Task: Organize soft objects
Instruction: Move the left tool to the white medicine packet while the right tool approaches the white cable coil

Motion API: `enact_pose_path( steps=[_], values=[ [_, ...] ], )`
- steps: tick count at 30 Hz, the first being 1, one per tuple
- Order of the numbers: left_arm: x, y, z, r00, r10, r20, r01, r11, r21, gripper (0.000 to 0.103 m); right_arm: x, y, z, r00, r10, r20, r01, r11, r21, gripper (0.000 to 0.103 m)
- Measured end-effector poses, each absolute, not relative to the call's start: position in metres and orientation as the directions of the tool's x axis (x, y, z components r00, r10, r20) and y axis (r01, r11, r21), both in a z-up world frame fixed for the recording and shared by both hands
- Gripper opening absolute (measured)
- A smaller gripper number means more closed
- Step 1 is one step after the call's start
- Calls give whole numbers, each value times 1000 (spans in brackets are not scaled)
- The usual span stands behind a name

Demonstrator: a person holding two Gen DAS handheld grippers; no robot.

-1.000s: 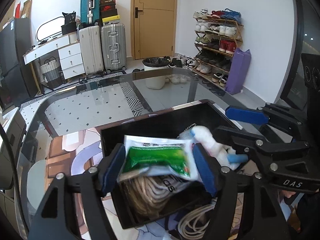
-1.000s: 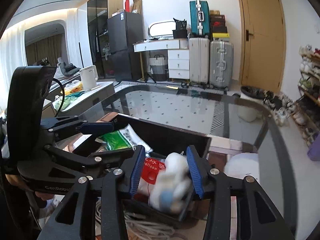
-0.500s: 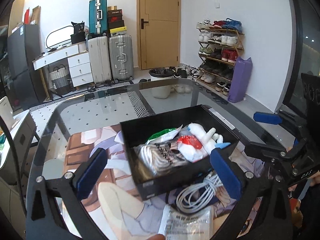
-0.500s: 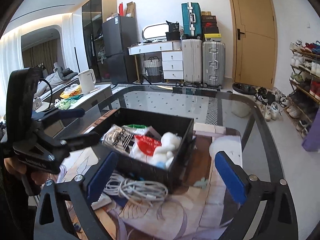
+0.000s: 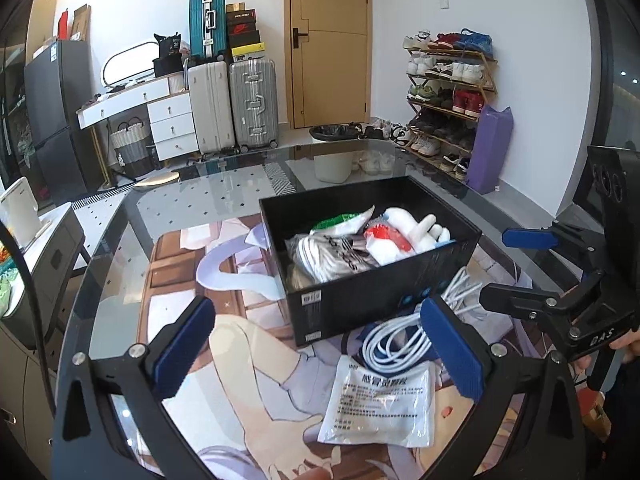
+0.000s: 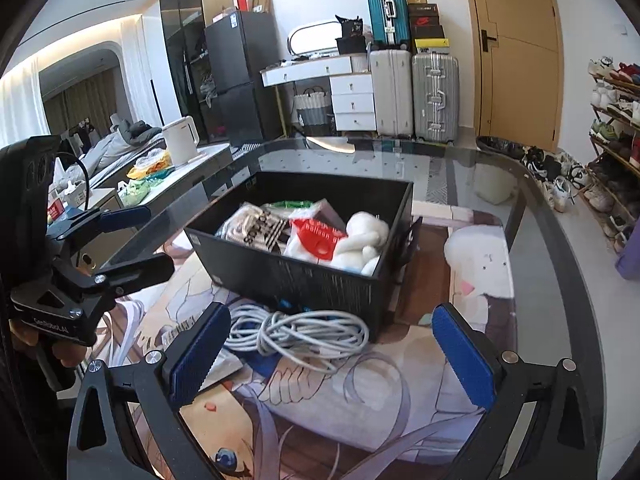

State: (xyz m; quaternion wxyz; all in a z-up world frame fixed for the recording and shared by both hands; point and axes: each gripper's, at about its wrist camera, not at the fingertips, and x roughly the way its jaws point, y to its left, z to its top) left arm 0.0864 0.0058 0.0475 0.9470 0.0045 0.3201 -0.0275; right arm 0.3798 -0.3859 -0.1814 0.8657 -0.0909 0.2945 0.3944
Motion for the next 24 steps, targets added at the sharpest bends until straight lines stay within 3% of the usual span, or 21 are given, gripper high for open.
enact_pose_path(
  steps=[24],
  values=[
    [83, -10, 14, 707, -57, -705, 138, 989, 58, 103, 396, -347, -222, 417, 569, -709, -699, 700, 151, 102]
  ],
)
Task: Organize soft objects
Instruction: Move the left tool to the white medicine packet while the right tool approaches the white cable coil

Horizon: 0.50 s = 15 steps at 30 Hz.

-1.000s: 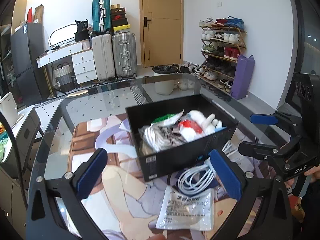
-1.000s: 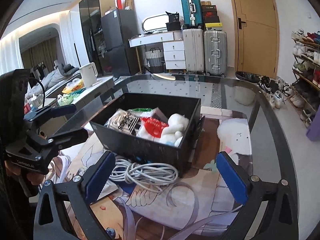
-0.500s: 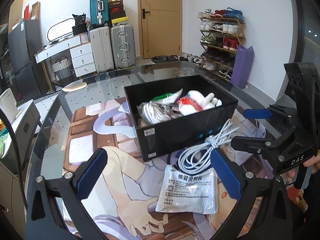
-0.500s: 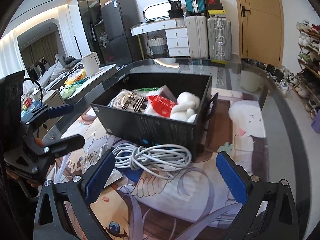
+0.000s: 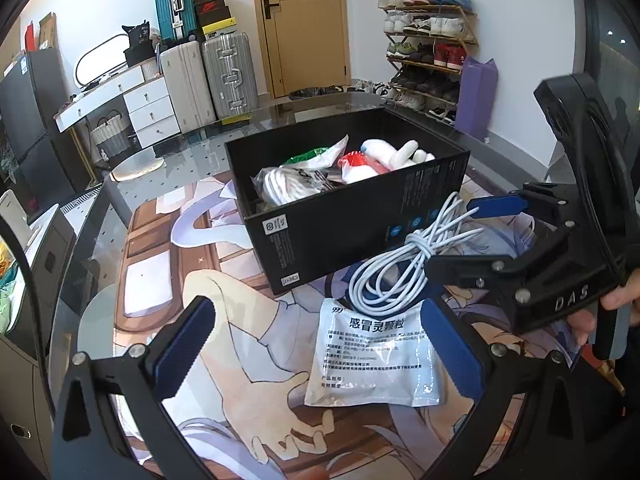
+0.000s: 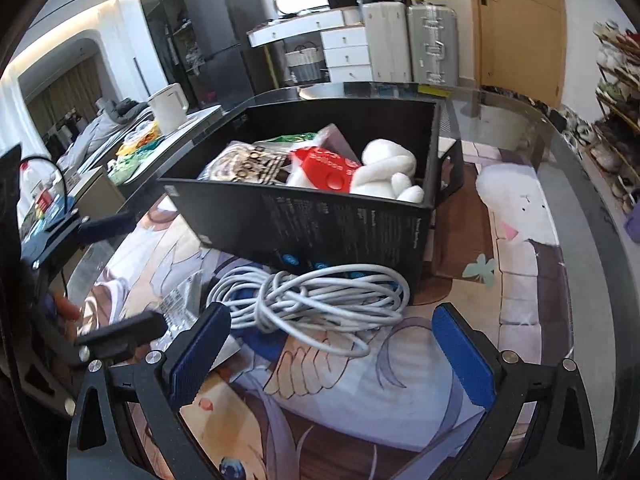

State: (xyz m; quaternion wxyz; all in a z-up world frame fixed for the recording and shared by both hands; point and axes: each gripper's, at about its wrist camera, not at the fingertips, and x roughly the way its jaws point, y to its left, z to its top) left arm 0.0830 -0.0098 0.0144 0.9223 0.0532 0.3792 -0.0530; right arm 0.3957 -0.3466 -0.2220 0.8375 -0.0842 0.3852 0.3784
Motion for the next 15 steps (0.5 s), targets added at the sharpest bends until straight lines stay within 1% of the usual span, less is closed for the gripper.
enact_pose_path(
  steps=[4, 9, 15],
  values=[
    [82, -7, 15, 704, -62, -708, 143, 988, 57, 103, 399, -343, -222, 427, 568, -704, -680, 715, 164, 102],
    [82, -4, 16, 704, -62, -707, 140, 989, 53, 103, 393, -330, -228, 438, 536, -722, -696, 711, 105, 102],
    [83, -3, 15, 704, -55, -708, 136, 989, 59, 103, 394, -329, -231, 441, 538, -718, -680, 723, 123, 102]
  ],
)
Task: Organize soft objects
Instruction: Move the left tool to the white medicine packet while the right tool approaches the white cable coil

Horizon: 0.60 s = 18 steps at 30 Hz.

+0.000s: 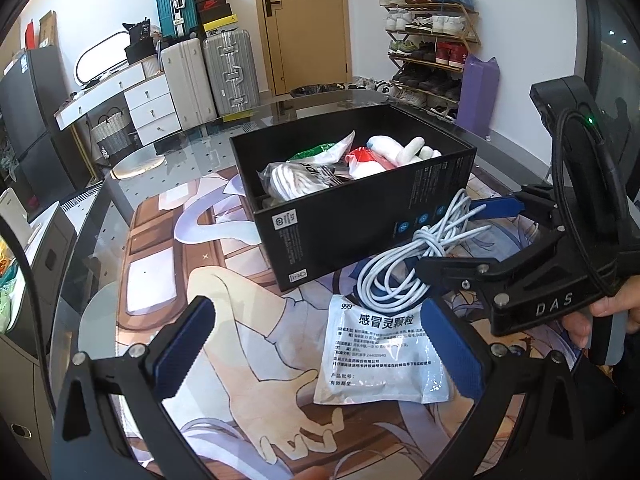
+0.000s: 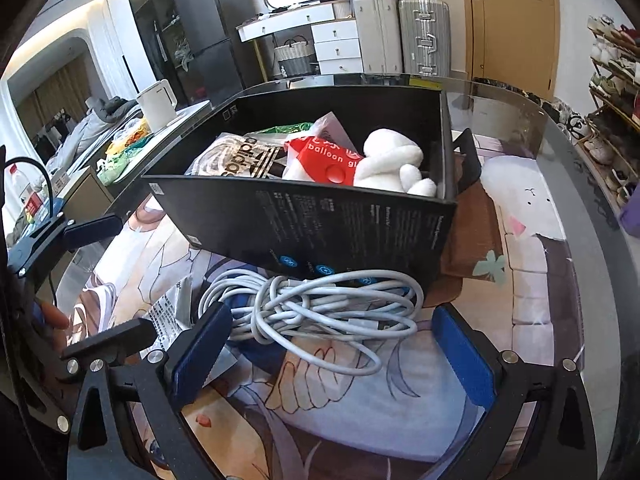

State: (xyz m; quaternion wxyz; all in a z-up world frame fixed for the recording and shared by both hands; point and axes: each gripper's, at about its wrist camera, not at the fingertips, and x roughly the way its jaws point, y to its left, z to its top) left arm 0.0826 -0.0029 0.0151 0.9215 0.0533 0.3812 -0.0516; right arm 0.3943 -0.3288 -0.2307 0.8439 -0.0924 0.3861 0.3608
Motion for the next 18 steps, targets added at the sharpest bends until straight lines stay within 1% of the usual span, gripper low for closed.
enact_pose_path(
  steps=[4, 6, 8, 12, 13, 18],
  values=[
    [83, -3, 15, 704, -55, -708, 136, 989, 58, 103, 395, -336, -229, 438, 560, -703, -678, 719, 150, 91],
    [83, -3, 15, 704, -54, -708, 135, 989, 59, 103, 395, -338, -229, 441, 560, -701, -679, 719, 148, 90],
    [83, -3, 15, 704, -54, -708, 135, 989, 58, 103, 395, -339, -228, 439, 567, -697, -682, 716, 153, 85],
    [83, -4, 14, 704, -55, -708, 139, 988, 61, 103, 395, -344, -227, 431, 585, -687, -683, 709, 175, 79],
    [83, -4, 14, 704, -55, -708, 138, 989, 61, 103, 396, -347, -226, 427, 595, -681, -681, 707, 190, 76],
    [83, -4, 14, 704, -54, -708, 134, 989, 58, 103, 395, -355, -225, 427, 601, -676, -692, 698, 184, 73]
  ],
)
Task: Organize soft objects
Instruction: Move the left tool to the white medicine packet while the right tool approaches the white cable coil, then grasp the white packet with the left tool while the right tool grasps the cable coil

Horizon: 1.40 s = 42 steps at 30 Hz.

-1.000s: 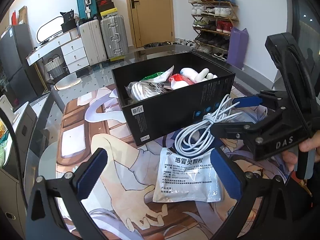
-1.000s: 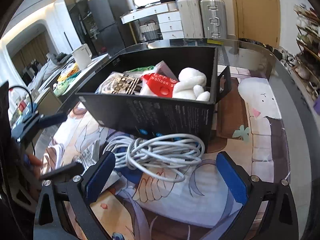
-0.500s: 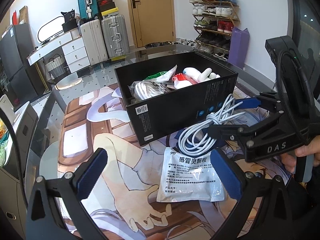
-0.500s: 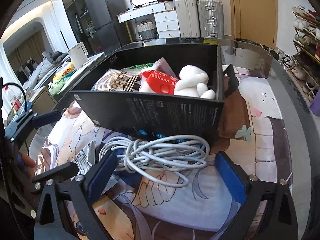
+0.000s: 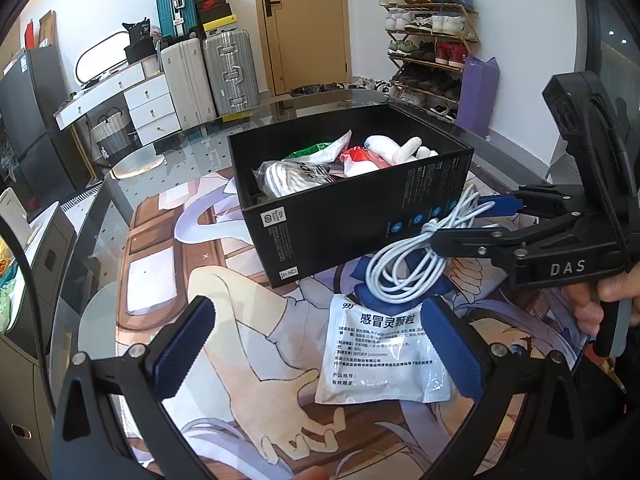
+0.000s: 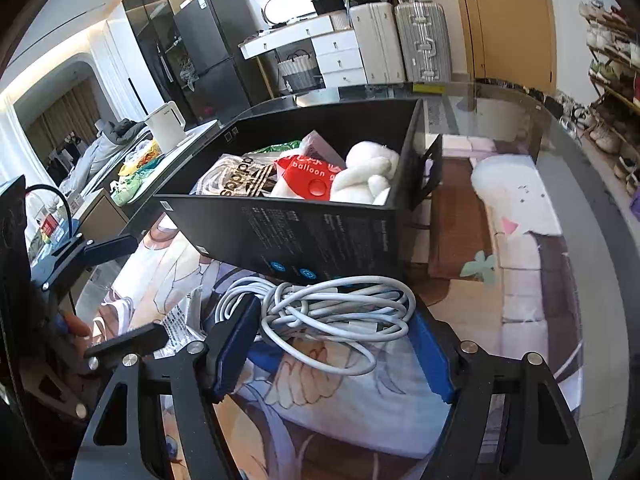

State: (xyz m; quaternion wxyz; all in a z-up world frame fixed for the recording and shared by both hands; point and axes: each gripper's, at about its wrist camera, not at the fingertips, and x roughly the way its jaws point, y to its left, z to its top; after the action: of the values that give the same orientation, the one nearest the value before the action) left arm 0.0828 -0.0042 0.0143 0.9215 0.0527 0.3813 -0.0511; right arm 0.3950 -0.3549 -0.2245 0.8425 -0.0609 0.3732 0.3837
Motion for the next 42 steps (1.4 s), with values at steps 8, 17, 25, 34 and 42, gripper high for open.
enact_pose_path(
  steps=[8, 17, 25, 34, 42],
  values=[
    [82, -7, 14, 685, -94, -722, 164, 986, 27, 103, 393, -378, -206, 459, 615, -641, -694, 699, 174, 68],
    [79, -24, 3, 637, -131, -760, 232, 972, 26, 103, 397, -388, -201, 420, 623, -660, -718, 673, 177, 64],
    [83, -30, -9, 589, -146, -795, 245, 970, 4, 103, 398, -389, -210, 369, 610, -701, -738, 651, 178, 67],
    [87, -27, -13, 565, -151, -811, 233, 972, -18, 103, 397, -376, -224, 351, 604, -716, -717, 665, 210, 83],
    [87, -27, -13, 565, -151, -811, 233, 972, -19, 103, 391, -364, -228, 402, 578, -709, -714, 683, 152, 81]
  ],
)
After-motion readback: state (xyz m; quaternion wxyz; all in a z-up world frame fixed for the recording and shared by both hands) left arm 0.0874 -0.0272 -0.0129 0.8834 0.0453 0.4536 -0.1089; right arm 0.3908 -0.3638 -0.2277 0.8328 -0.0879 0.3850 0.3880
